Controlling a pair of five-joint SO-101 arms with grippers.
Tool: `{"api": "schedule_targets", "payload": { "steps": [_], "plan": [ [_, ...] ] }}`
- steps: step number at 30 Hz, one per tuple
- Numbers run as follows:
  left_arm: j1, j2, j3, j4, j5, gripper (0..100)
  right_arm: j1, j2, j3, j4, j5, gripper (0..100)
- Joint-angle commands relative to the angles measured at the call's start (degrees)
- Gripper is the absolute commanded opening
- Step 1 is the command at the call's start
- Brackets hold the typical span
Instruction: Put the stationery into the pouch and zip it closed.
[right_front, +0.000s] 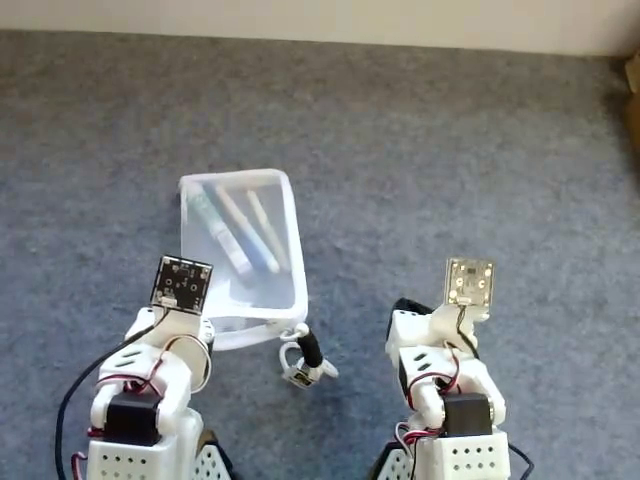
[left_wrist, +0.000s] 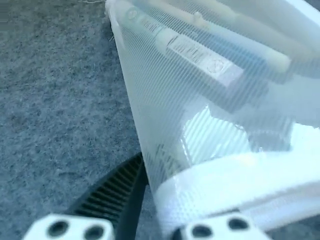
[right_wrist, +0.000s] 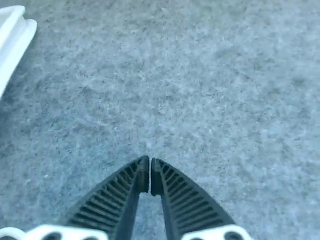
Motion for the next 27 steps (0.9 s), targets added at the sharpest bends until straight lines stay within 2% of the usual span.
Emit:
{"api": "schedule_targets", "payload": {
  "steps": [1,4,6,9,13,14,16,19,23,27],
  "plan": [
    [3.47,0.04,-3.38,4.40,0.09,16,0.66,-0.75,8.84,0.31,-0.26,0.5],
    [2.77,0.04,-3.91,4.40,1.67,26,0.66,-0.75,8.84,0.31,-0.26,0.5],
    [2.86,0.04,-4.09,2.64,2.46,26,0.75,-0.75,8.84,0.31,-0.26,0.5],
    [2.95,0.04,-3.65,-2.11,2.81,19,3.12,-0.75,8.84,0.13,-0.26,0.5],
    [3.03,0.04,-3.38,-9.67,2.99,3,8.04,-0.75,7.16,-2.77,0.18,0.5],
    [3.03,0.04,-3.30,-11.60,2.99,0,8.31,-0.75,6.37,-3.38,1.93,0.5],
    [3.03,0.04,-3.30,-14.33,3.08,2,7.96,-0.75,4.18,-3.47,8.44,0.5],
    [3.03,0.04,-3.91,-17.85,3.69,1,5.14,-0.75,-0.57,-3.21,18.99,0.5],
    [2.77,0.04,-3.82,-20.04,10.29,1,-1.36,-0.75,-5.14,-3.21,20.66,0.6],
    [2.68,0.13,-3.38,-19.96,11.08,1,-6.55,-0.57,-9.27,-1.19,21.01,0.6]
  ]
}}
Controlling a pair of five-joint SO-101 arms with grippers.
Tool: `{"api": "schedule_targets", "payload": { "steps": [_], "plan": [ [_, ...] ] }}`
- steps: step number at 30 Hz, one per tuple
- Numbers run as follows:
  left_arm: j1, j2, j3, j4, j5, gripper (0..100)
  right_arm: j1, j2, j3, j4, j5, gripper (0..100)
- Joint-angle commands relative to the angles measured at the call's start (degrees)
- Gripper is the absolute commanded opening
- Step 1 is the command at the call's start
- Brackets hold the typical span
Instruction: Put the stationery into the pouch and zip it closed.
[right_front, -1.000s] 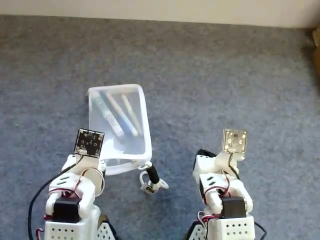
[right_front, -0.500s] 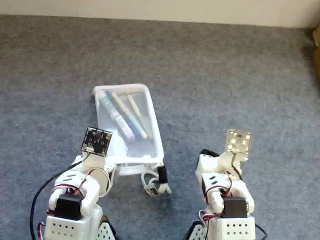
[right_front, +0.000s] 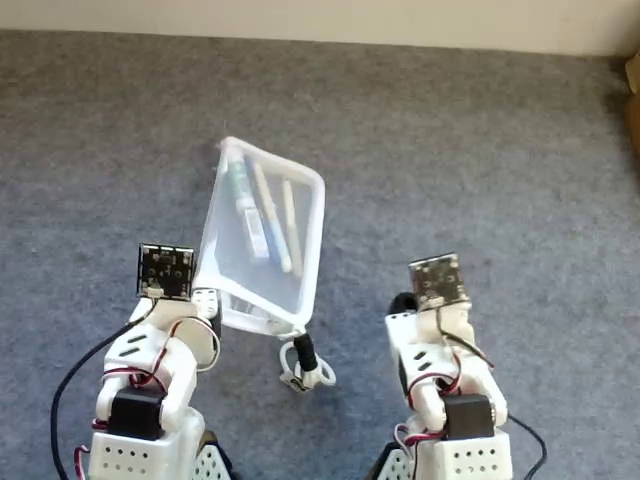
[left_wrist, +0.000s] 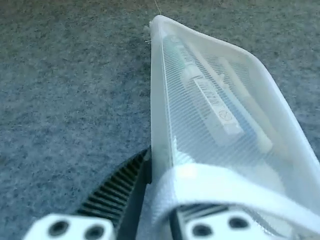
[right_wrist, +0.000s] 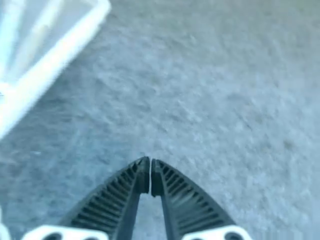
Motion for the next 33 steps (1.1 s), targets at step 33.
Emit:
{"api": "schedule_targets", "payload": {
  "steps": [33],
  "plan": [
    [-2.07,-0.48,1.54,-4.66,1.49,1,-42.24,50.24,-40.48,9.89,-18.29,13.5]
  ]
}}
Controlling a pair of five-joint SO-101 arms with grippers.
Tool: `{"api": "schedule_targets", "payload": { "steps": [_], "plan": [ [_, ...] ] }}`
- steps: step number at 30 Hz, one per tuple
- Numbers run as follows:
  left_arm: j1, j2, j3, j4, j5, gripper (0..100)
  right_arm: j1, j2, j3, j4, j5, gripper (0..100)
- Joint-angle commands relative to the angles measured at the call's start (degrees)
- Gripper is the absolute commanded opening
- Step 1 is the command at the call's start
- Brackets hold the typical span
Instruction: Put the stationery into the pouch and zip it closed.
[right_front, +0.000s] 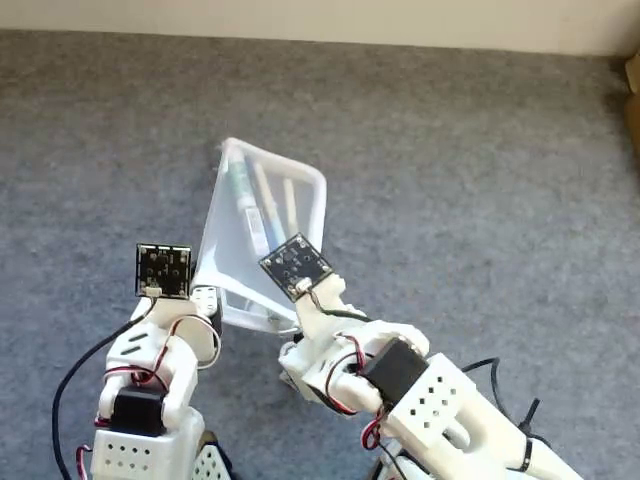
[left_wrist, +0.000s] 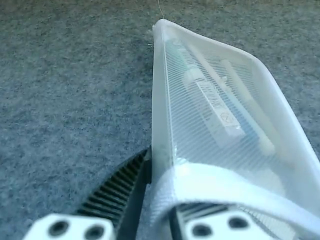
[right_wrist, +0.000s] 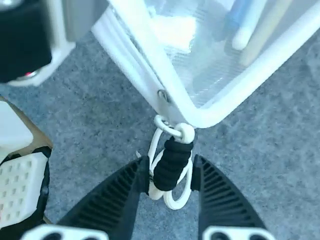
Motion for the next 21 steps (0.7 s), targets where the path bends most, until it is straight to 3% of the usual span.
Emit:
{"api": "schedule_targets", "payload": {
  "steps": [1,6,21],
  "plan": [
    [-0.84,-0.48,-0.57,-1.76,0.35,1,-0.66,0.31,-1.54,-2.33,-0.70,13.5],
    [-0.84,-0.48,-0.57,-1.67,0.35,1,-0.48,0.04,6.20,-8.22,-0.53,13.4],
    [-1.19,-0.48,-0.57,-1.58,0.35,1,-0.31,-0.31,8.92,-8.13,-0.53,13.1]
  ]
}}
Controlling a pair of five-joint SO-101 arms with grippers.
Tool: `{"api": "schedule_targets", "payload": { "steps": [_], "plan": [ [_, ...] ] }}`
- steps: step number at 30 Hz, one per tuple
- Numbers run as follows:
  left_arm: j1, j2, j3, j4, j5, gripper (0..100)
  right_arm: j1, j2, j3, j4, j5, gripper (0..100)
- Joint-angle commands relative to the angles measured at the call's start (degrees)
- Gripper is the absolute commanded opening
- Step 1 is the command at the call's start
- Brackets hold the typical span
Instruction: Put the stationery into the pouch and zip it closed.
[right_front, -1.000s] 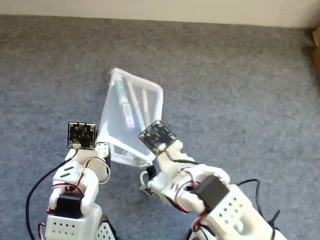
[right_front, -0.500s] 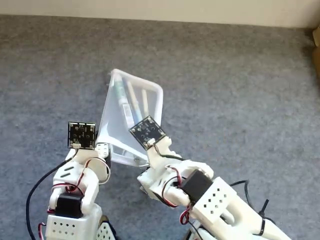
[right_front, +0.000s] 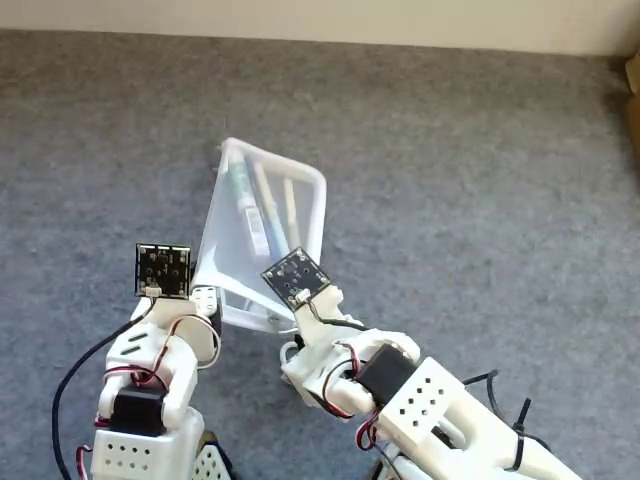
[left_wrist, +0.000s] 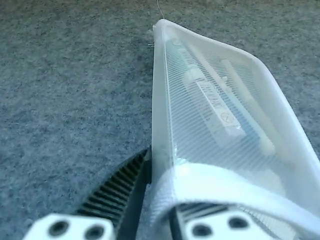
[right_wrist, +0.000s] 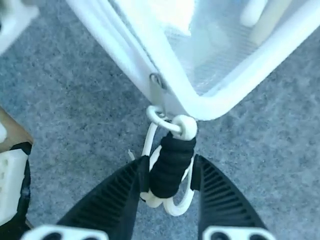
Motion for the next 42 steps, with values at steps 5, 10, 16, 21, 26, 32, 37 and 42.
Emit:
{"api": "schedule_targets", "payload": {
  "steps": [5,10,16,21,26,32,37,42],
  "plan": [
    [-0.92,-0.48,-0.57,-1.58,0.35,1,-0.22,-0.31,-0.66,-0.66,-0.09,13.1],
    [-0.84,-0.48,-0.57,-1.58,0.35,1,-0.22,-0.31,-0.66,-0.66,0.00,12.6],
    [-0.92,-0.48,-0.57,-1.58,0.35,1,-0.22,-0.40,-0.66,-0.66,7.65,0.2],
    [-1.10,-0.48,-0.57,-1.49,0.09,1,-0.22,-0.40,-0.66,-0.66,9.14,0.6],
    [-3.47,-0.57,-1.10,-1.85,0.00,2,-0.22,-0.48,-0.66,-0.57,9.14,0.6],
    [-8.04,-0.66,-1.10,-1.93,0.35,22,-0.13,-13.14,-0.22,3.03,9.23,0.6],
    [-7.96,-0.66,-2.77,-3.87,0.35,27,1.71,-25.98,3.03,3.74,9.32,0.5],
    [-7.69,-0.57,-4.35,-12.48,0.26,27,2.86,-32.22,6.73,4.00,13.10,0.5]
  ]
}}
